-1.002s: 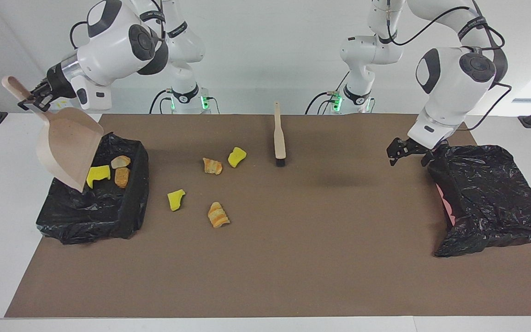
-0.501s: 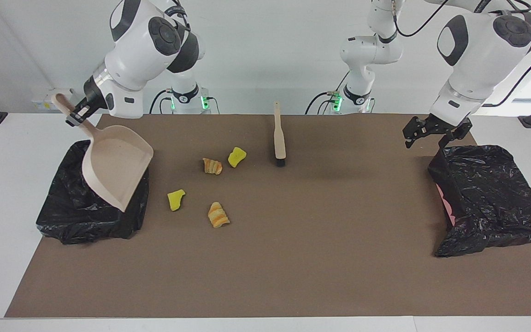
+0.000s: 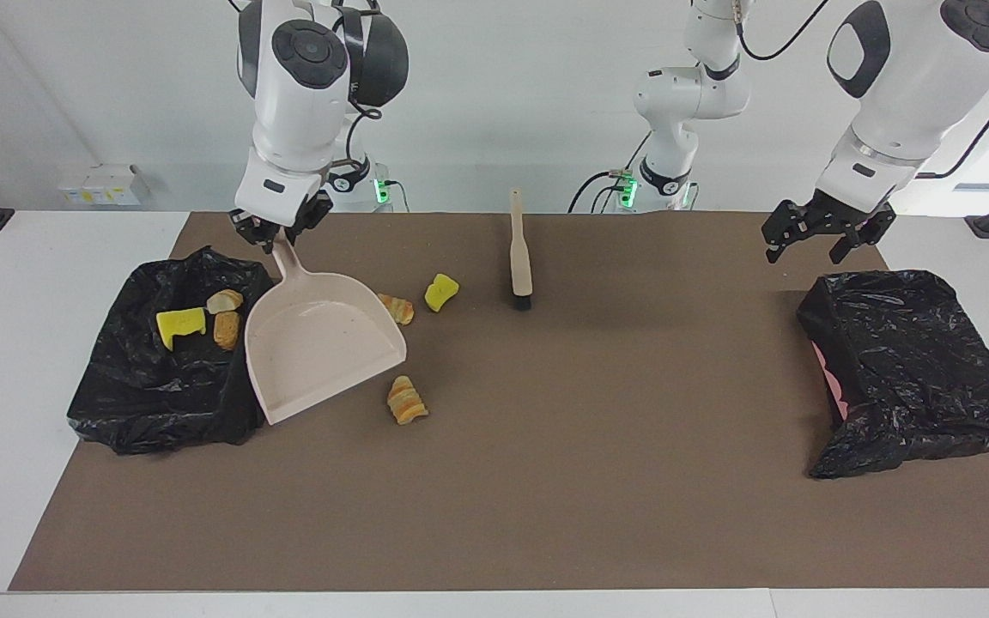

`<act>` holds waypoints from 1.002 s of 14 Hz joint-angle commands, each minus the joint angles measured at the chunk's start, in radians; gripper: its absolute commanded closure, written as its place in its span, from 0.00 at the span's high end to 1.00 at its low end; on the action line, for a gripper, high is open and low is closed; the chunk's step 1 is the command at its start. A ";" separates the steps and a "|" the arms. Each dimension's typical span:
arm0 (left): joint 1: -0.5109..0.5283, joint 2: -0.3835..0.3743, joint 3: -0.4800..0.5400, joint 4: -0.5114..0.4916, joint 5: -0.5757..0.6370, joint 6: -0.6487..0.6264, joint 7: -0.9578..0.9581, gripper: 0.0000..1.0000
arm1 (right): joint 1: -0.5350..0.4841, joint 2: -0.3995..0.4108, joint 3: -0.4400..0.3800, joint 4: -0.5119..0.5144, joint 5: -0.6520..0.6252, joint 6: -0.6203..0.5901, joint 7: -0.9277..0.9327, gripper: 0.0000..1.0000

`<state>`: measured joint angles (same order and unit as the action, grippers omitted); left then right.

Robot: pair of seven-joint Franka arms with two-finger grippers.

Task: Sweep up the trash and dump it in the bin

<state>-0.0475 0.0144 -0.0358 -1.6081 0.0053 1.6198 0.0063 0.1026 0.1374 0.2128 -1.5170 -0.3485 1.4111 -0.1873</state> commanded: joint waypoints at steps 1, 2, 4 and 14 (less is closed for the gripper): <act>0.000 -0.034 -0.001 -0.024 -0.005 -0.021 0.020 1.00 | 0.087 0.175 0.002 0.193 0.069 -0.017 0.271 0.00; -0.002 -0.036 -0.001 -0.024 -0.005 -0.023 0.020 1.00 | 0.110 0.224 0.002 0.248 0.101 -0.012 0.355 0.00; -0.002 -0.039 -0.001 -0.026 -0.005 -0.031 0.021 1.00 | 0.166 0.325 0.000 0.387 0.149 -0.006 0.526 0.00; -0.005 -0.112 -0.006 -0.148 -0.014 0.011 0.007 1.00 | 0.371 0.593 0.007 0.474 0.276 0.317 0.943 0.00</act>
<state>-0.0478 -0.0441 -0.0423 -1.6815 0.0046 1.5969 0.0144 0.4461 0.6732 0.2154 -1.1037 -0.0911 1.6979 0.7029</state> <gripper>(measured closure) 0.000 0.683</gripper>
